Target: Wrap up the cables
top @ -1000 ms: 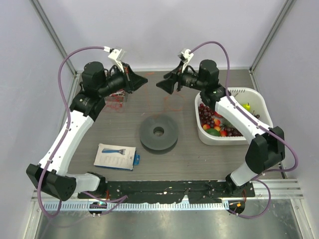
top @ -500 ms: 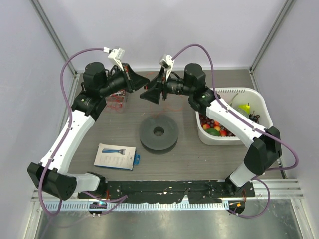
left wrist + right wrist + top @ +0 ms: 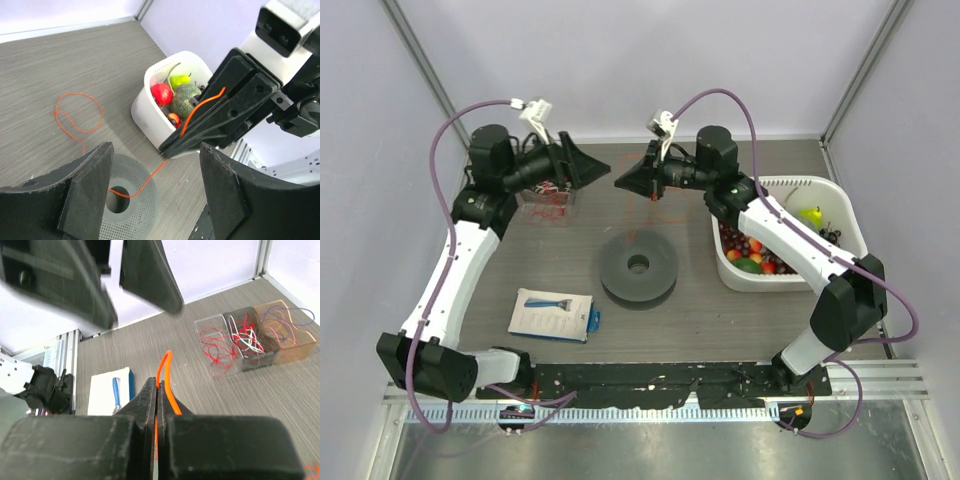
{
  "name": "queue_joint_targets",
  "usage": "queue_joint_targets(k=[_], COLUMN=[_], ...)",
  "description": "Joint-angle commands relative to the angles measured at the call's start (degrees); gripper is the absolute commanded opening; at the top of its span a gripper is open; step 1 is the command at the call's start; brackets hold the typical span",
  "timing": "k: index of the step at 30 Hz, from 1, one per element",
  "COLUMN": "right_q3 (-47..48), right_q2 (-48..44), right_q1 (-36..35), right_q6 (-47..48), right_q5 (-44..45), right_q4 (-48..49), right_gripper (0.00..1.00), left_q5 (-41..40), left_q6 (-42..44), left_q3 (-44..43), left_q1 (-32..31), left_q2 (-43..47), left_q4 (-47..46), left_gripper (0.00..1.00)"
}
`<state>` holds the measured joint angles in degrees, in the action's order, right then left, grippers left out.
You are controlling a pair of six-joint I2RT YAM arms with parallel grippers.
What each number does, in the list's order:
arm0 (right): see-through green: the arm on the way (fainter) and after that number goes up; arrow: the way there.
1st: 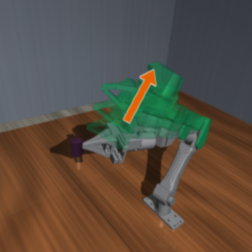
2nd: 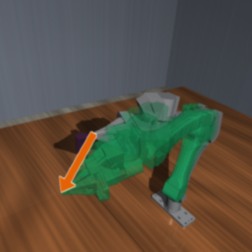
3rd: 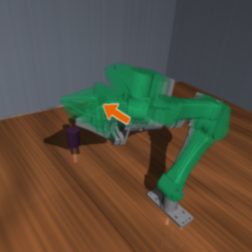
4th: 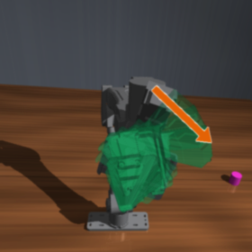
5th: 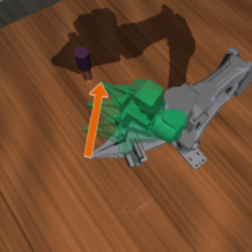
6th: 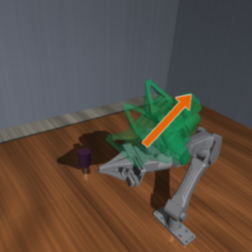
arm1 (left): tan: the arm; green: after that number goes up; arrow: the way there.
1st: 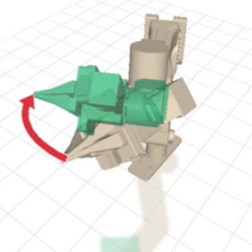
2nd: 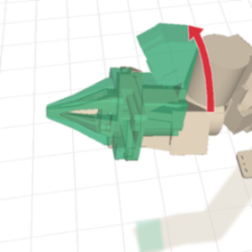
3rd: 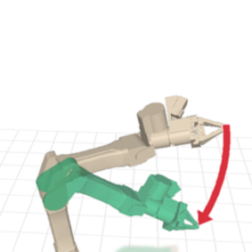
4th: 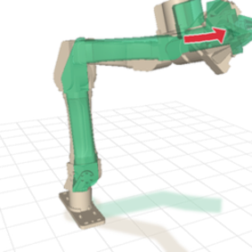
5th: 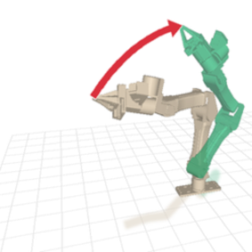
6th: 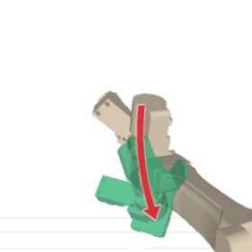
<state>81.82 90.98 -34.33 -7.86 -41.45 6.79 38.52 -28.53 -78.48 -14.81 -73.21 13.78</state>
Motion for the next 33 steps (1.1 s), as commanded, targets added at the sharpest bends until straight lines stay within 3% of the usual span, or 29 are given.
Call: queue_joint_targets(k=[1, 4, 6, 8, 14, 20, 28, 33], right_q3=[-1.66, -2.10, -1.41, -0.44, 0.97, 1.15, 1.23, 0.80], right_q2=[-5.37, -5.81, -5.11, -4.67, -4.58, -4.76, -4.58, -4.93], right_q1=[2.95, 2.78, 2.34, 1.81, -0.12, -0.57, -1.09, -1.36], right_q6=[2.23, 2.06, 1.53, 3.01, 7.59, 8.91, 8.91, 9.26], right_q5=[-7.66, -11.19, -13.38, -14.97, -15.59, -15.50, -15.68, -15.94], right_q4=[-0.45, -0.90, -1.51, -3.70, -11.97, -13.03, -13.03, -13.20], right_gripper=[0.01, 0.01, 0.01, 0.01, 0.01, 0.01, 0.01, 0.01], left_q5=[15.95, 19.82, 21.24, 21.33, 23.96, 26.16, 22.83, 21.95], left_q6=[-5.55, -7.84, -13.80, -16.55, -14.28, -11.03, 6.99, 9.55], left_q3=[1.91, 4.64, 8.15, 9.13, 5.71, 5.35, 3.51, 3.33], left_q1=[8.12, 8.30, 8.30, 8.04, 6.11, 2.68, -2.07, -2.07], left_q2=[3.51, 5.00, 5.88, 5.63, 1.85, 1.67, 1.84, 1.49], left_q4=[-4.63, -10.85, -23.21, -28.70, -29.16, -25.92, -6.24, -4.47], left_gripper=[0.73, 0.73, 0.73, 0.69, 0.47, 0.41, 0.37, 0.33])
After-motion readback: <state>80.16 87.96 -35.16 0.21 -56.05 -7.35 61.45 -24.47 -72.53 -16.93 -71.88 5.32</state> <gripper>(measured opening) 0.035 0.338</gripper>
